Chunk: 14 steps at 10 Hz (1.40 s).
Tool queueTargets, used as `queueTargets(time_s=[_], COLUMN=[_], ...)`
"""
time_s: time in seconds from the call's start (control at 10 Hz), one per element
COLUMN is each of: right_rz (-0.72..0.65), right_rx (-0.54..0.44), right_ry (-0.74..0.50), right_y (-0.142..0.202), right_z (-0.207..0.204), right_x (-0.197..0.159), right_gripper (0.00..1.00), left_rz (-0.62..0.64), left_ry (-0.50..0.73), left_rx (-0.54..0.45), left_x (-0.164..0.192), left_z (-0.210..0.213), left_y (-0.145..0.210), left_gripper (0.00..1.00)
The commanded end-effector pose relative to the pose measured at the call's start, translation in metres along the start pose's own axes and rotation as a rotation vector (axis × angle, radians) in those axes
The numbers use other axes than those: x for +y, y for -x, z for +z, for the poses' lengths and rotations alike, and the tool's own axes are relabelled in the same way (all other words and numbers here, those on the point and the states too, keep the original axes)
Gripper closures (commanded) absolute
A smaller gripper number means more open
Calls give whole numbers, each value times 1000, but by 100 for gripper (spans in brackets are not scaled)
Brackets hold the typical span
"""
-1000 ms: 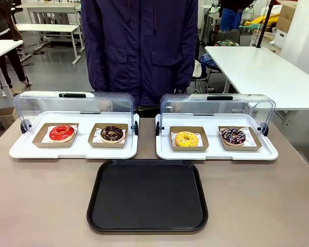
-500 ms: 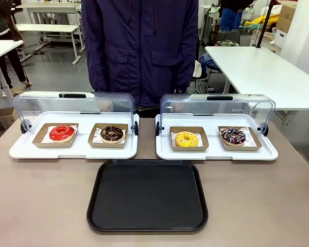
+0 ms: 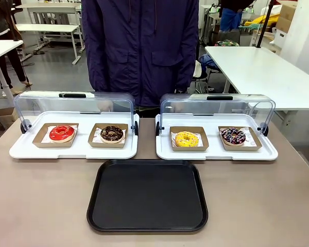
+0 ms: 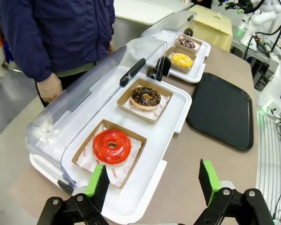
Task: Move the third donut from the left to the tray.
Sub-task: Pick up the Paper togo box containing the Donut indicated by the person and place it on the Handle tray.
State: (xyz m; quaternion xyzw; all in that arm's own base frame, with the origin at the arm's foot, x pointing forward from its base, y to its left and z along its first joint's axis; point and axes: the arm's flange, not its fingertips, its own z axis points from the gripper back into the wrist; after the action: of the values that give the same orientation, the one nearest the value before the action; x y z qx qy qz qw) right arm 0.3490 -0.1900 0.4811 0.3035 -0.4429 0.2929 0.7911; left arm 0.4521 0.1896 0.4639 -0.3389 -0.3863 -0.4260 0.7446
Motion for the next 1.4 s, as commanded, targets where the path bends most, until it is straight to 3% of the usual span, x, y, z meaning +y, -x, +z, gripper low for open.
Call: queueTargets(time_s=[0.0, 1.3], right_rz=[4, 4], right_rx=[-16, -16], right_ry=[-5, -5], right_y=[-1, -1], right_z=[-1, -1], right_x=[-1, -1], right_gripper=[0, 0], left_rz=[-10, -10], left_ry=[10, 10], left_rx=[-10, -10], left_x=[1, 1], left_z=[4, 4], left_y=[-1, -1], left_gripper=[0, 0])
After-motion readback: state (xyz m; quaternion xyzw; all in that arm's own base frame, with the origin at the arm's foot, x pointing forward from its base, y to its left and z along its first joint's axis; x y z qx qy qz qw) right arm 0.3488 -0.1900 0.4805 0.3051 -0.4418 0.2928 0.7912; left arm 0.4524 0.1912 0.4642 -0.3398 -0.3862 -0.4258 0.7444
